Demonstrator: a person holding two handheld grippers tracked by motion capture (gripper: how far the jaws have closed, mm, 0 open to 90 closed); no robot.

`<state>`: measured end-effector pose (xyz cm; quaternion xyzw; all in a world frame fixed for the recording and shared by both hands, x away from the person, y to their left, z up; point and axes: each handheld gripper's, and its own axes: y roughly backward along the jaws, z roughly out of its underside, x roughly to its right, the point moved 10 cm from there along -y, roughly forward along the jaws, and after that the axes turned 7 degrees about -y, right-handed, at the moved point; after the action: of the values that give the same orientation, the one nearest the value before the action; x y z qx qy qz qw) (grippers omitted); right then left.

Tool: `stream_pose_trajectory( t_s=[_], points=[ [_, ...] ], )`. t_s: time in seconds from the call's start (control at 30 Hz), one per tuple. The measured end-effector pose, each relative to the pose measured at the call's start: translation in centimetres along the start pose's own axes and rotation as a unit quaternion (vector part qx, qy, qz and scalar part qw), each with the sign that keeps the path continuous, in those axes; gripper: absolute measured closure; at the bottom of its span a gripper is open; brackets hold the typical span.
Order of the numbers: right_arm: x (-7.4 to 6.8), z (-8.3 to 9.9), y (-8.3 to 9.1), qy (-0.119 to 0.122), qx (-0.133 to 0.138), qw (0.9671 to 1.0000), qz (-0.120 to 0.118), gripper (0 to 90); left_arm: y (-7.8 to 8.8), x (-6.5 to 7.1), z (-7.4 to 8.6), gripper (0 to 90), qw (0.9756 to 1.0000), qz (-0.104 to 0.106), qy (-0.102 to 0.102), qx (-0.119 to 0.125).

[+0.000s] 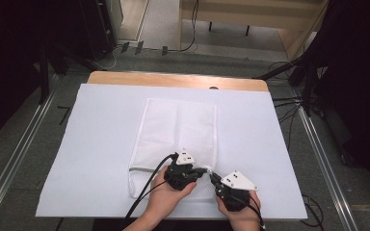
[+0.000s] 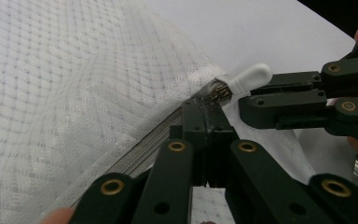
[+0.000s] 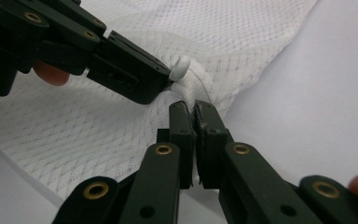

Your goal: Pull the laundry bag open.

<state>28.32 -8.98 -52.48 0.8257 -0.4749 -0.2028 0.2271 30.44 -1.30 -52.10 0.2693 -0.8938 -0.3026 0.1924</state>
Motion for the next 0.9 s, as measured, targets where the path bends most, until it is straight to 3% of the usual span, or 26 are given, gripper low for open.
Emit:
stream_pose_trajectory(
  t_s=[0.17,0.27,0.37,0.43,0.5,0.73,0.87,0.9],
  points=[
    [0.1,0.0,0.0,0.001,0.001,1.0000,0.000,88.5,0.8,0.5,-0.5,63.6,0.9994,0.027,0.009,0.022],
    [-0.1,0.0,-0.1,0.006,0.001,1.0000,0.000,88.5,1.0,0.9,-1.0,60.1,0.9989,0.032,0.015,0.032],
    [-0.4,0.0,-0.2,0.012,-0.001,0.9999,-0.001,88.5,1.1,0.8,-1.4,50.7,0.9981,0.030,0.035,0.041],
    [-0.5,0.0,-0.2,0.013,-0.002,0.9999,0.000,88.5,1.2,0.5,-1.6,47.7,0.9982,0.013,0.038,0.044],
    [-0.5,0.2,-0.2,0.014,-0.006,0.9999,0.000,88.5,1.1,0.7,-1.8,42.8,0.9980,0.011,0.041,0.048],
    [-0.7,0.3,-0.4,0.015,-0.009,0.9998,-0.004,88.5,0.2,0.9,-2.5,39.8,0.9973,-0.002,0.063,0.037],
    [-0.7,0.3,-0.4,0.016,-0.009,0.9998,-0.006,88.5,0.0,0.5,-2.2,47.5,0.9975,-0.009,0.065,0.025],
    [-0.7,0.4,-0.4,0.019,-0.010,0.9997,-0.005,88.5,0.2,0.5,-2.2,51.7,0.9973,0.005,0.068,0.027]
  ],
)
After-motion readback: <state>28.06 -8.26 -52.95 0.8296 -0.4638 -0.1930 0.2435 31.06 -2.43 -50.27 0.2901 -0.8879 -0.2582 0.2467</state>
